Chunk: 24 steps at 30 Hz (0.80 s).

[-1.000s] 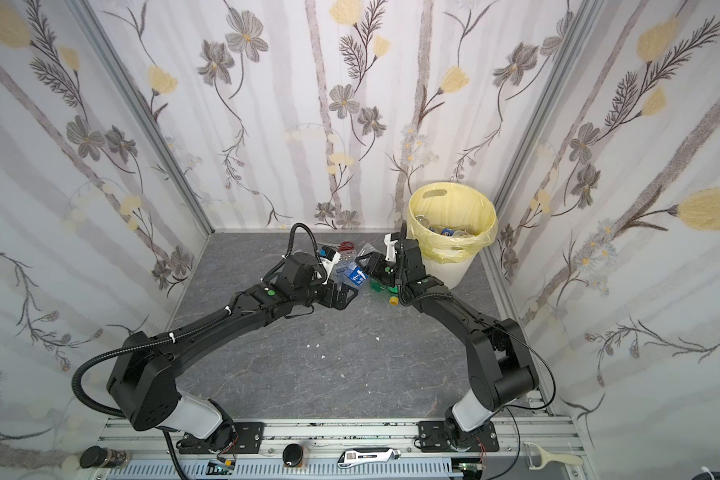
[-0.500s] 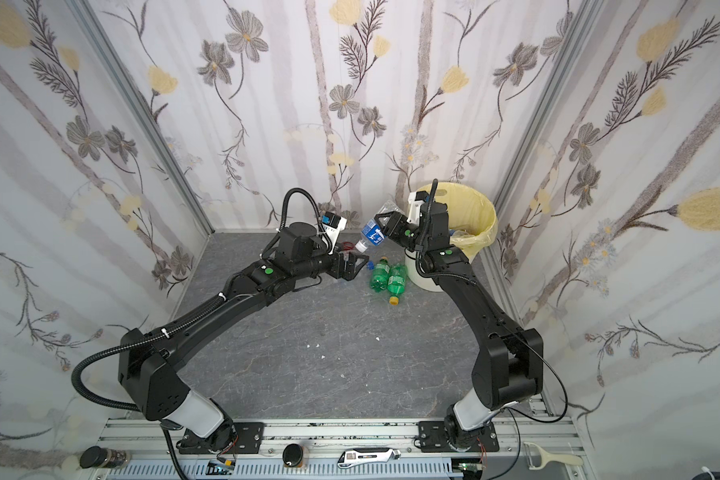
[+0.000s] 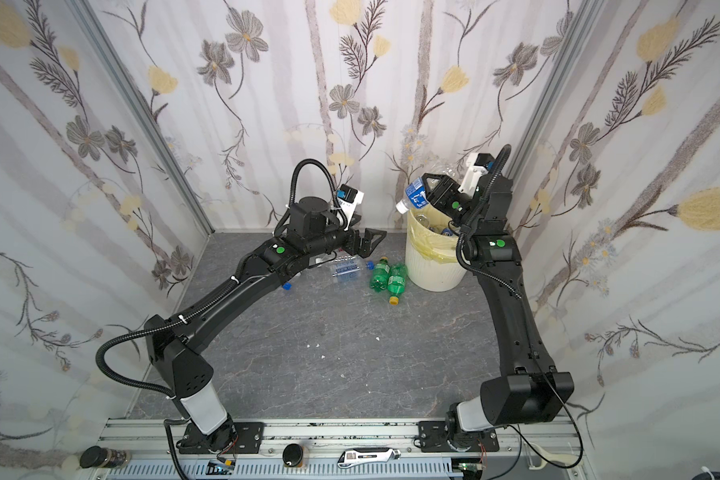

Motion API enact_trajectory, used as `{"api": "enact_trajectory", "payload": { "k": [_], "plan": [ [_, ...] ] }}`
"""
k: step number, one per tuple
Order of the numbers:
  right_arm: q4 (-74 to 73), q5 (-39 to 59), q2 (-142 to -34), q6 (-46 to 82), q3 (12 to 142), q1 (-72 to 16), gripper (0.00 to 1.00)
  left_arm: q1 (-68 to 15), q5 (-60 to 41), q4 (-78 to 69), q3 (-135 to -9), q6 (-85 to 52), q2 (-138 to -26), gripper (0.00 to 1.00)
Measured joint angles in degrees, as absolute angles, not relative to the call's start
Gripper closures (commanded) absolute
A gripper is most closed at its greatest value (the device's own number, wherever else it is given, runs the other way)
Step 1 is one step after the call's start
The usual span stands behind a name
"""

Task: Throw the plastic bottles in the bin
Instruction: 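Carry the bottle with the right gripper over the bin while the left gripper opens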

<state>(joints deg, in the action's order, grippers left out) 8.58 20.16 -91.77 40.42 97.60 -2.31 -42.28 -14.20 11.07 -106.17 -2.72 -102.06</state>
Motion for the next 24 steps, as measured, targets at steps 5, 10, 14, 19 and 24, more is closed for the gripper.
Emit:
{"api": "enact_trajectory", "payload": {
  "k": [5, 10, 14, 19, 24],
  "plan": [
    [9.5, 19.0, -88.2, 40.4, 104.9, 3.0, 0.47, -43.9, -14.3, 11.3, -112.8, -1.3, -105.1, 0.0],
    [9.0, 17.9, -86.6, 41.1, 109.4, 7.3, 0.47, -44.6, -14.9, 11.4, -114.6, -0.6, -106.2, 0.0],
    [8.2, 17.3, -87.0, 41.8, 110.0, 8.6, 0.44, -44.7, -14.8, 11.5, -114.6, 0.0, -106.3, 0.0],
    [6.6, 16.6, -91.0, 42.2, 104.3, 8.8, 0.24, -44.9, -14.6, 11.6, -113.6, 0.1, -106.3, 0.0],
    [13.5, 13.5, -98.4, 42.4, 95.2, 9.0, 0.0, -44.9, -14.0, 11.8, -111.0, 0.2, -106.0, 0.0]
  ]
}}
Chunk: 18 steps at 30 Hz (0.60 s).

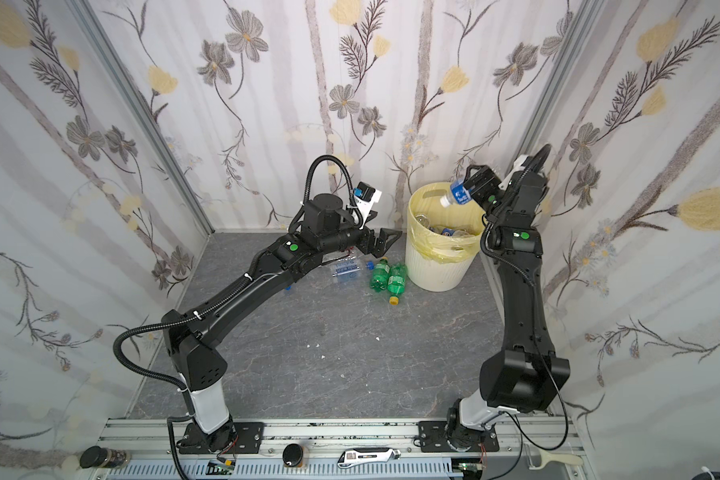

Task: Throw the plastic bottles in the bin
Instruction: 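Open the right gripper above the bin to drop the bottle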

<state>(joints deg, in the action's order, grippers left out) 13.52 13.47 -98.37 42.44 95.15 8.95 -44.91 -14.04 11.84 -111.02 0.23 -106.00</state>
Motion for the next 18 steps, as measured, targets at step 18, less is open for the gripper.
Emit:
{"api": "enact_trajectory", "payload": {
  "k": [18],
  "plan": [
    [10.3, 12.7, -92.1, 41.5, 88.0, 8.5, 0.0, -45.3, -13.6, 12.4, -109.2, -0.1, -106.9, 0.0]
  ]
}}
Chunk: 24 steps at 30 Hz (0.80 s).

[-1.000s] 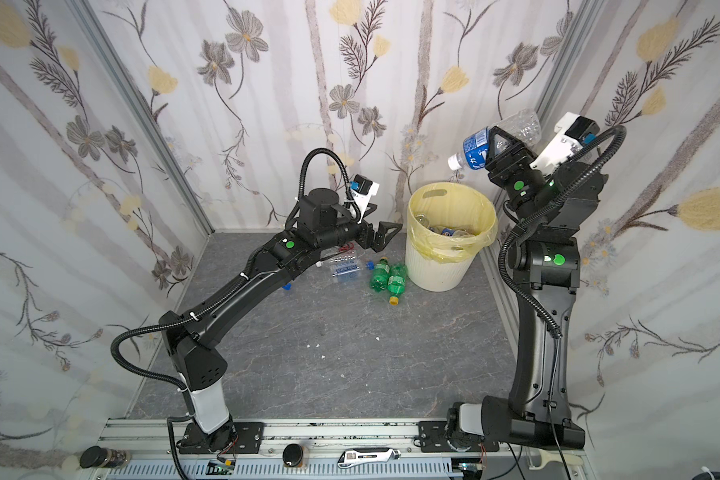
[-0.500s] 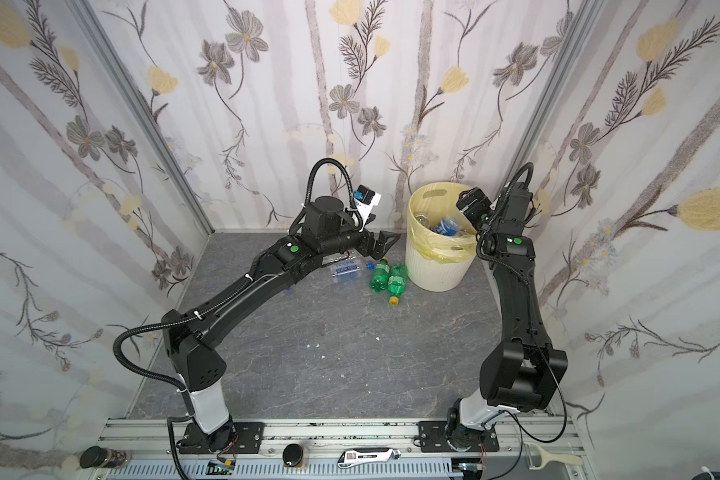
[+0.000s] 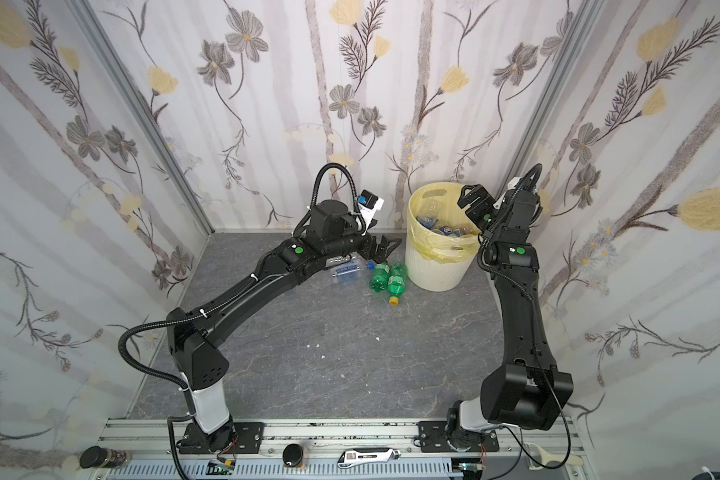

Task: Throw the plastic bottles in the bin
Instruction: 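Open the right gripper above the bin to drop the bottle, then return the right gripper to the pile while the left gripper reaches a blue-capped bottle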

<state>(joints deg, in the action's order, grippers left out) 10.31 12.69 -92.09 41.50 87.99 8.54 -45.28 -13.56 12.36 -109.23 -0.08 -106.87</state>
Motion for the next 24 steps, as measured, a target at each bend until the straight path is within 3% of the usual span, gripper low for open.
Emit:
{"api": "enact_trajectory", "payload": {
  "k": [10, 24],
  "plan": [
    [9.1, 13.1, -88.4, 41.3, 86.1, 6.8, 0.0, -45.3, -12.4, 12.4, -107.8, -1.2, -107.0, 0.0],
    [9.9, 8.4, -83.1, 35.4, 79.2, -4.4, 0.0, -41.2, -6.9, 12.6, -100.6, -8.3, -106.3, 0.0]
  ]
}}
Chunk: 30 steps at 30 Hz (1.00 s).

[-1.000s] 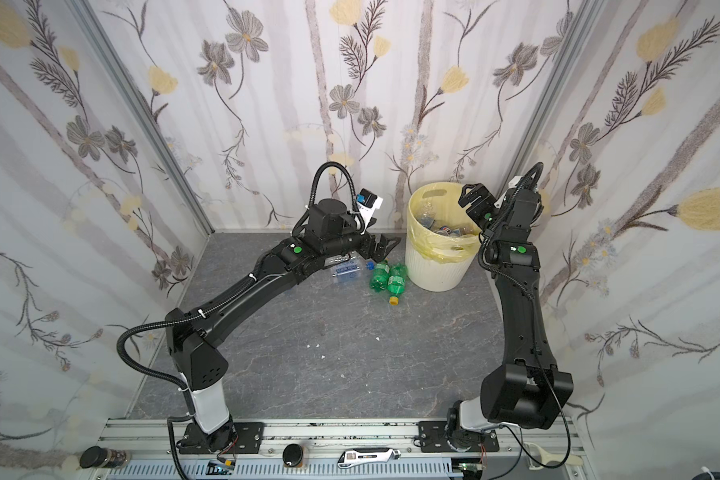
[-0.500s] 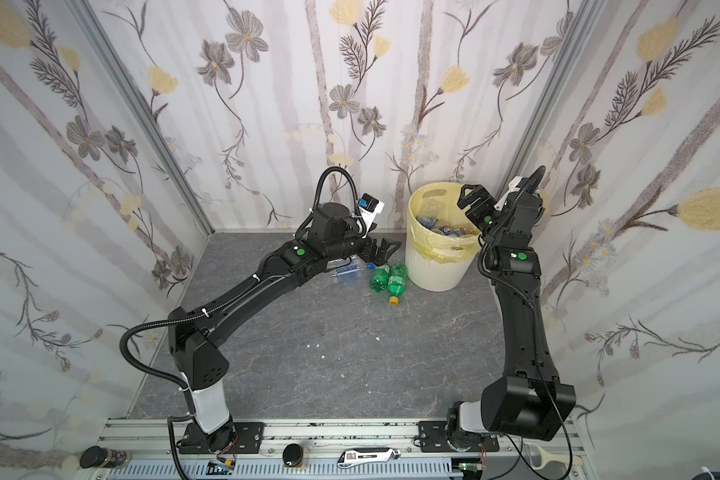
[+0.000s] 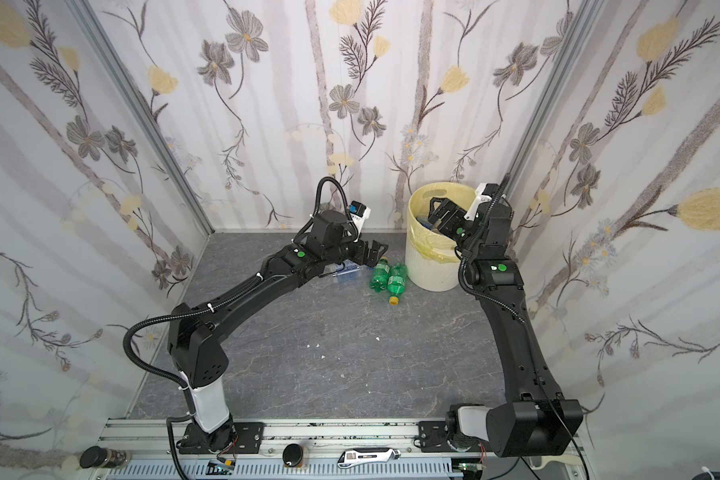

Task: Throw the plastic bottles in the bin
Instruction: 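Return the right gripper to the pile while the left gripper reaches a blue-capped bottle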

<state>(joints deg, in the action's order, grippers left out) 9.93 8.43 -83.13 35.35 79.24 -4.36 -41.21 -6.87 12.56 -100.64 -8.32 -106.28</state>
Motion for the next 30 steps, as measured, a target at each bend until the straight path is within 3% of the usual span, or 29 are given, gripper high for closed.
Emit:
{"api": "enact_trajectory", "payload": {
  "k": [16, 30],
  "plan": [
    [10.2, 2.7, -90.0, 27.7, 77.8, -24.8, 0.0, -22.9, -6.3, 12.4, -81.5, -18.3, -99.6, 0.0],
    [14.5, 4.7, -109.3, 24.4, 88.2, -36.5, 0.0, -13.5, -7.5, 12.6, -77.7, -21.5, -105.6, 0.0]
  ]
}}
